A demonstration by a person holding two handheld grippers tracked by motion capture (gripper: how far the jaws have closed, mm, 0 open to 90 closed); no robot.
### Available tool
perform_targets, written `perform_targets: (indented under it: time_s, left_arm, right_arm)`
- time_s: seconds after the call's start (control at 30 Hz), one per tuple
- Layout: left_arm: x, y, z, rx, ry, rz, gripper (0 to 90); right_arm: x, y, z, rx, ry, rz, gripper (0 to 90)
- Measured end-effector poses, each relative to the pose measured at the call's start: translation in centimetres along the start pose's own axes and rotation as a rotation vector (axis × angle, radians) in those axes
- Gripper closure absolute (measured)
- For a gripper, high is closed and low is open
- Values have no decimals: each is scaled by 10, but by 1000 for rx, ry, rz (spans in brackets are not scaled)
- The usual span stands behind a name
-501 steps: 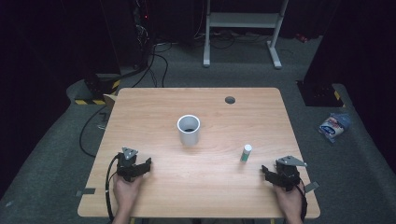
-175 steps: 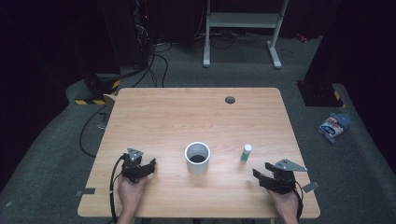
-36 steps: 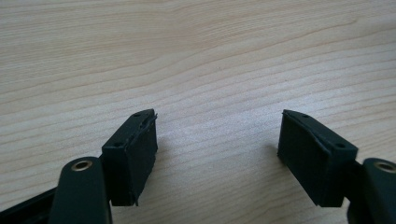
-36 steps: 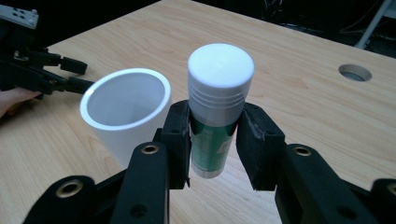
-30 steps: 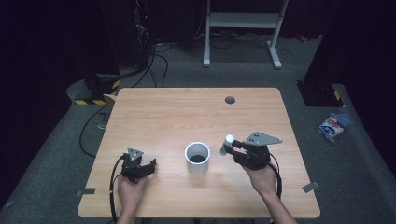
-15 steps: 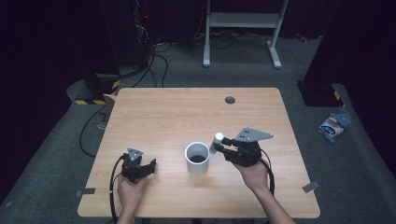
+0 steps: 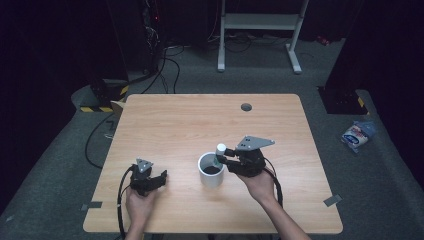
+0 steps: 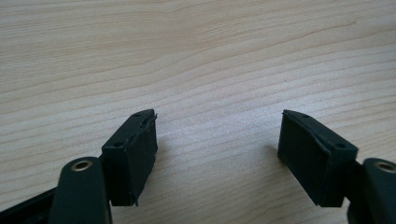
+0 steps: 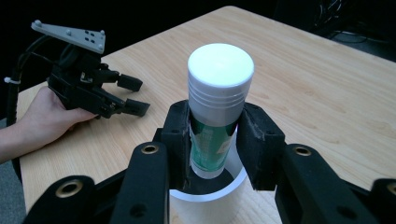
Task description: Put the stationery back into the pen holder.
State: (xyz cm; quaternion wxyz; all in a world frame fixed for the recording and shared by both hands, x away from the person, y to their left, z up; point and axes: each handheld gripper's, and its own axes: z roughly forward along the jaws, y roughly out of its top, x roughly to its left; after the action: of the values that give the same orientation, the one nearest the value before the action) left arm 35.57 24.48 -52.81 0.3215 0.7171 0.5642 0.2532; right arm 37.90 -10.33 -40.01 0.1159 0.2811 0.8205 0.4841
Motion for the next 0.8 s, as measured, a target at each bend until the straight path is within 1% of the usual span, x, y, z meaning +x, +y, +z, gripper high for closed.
perform_targets:
  time_s: [0.23, 0.5, 0.6, 0.7, 0.8]
  left_arm:
    - [0, 0, 0, 2, 3, 2, 284]
    - [0, 0, 0, 1, 4, 4, 283]
    - [-1, 0, 0, 3, 3, 5, 284]
    - [-1, 0, 0, 3, 3, 5, 283]
    - [-1, 0, 0, 3, 4, 5, 283]
  right_arm:
    - [-1, -7, 12, 33, -5, 10, 653]
    - [-1, -14, 18, 55, -11, 18, 652]
    - [-2, -17, 21, 61, -16, 16, 651]
    - [1, -19, 24, 81, -31, -4, 650]
    - [3, -22, 29, 92, -28, -12, 649]
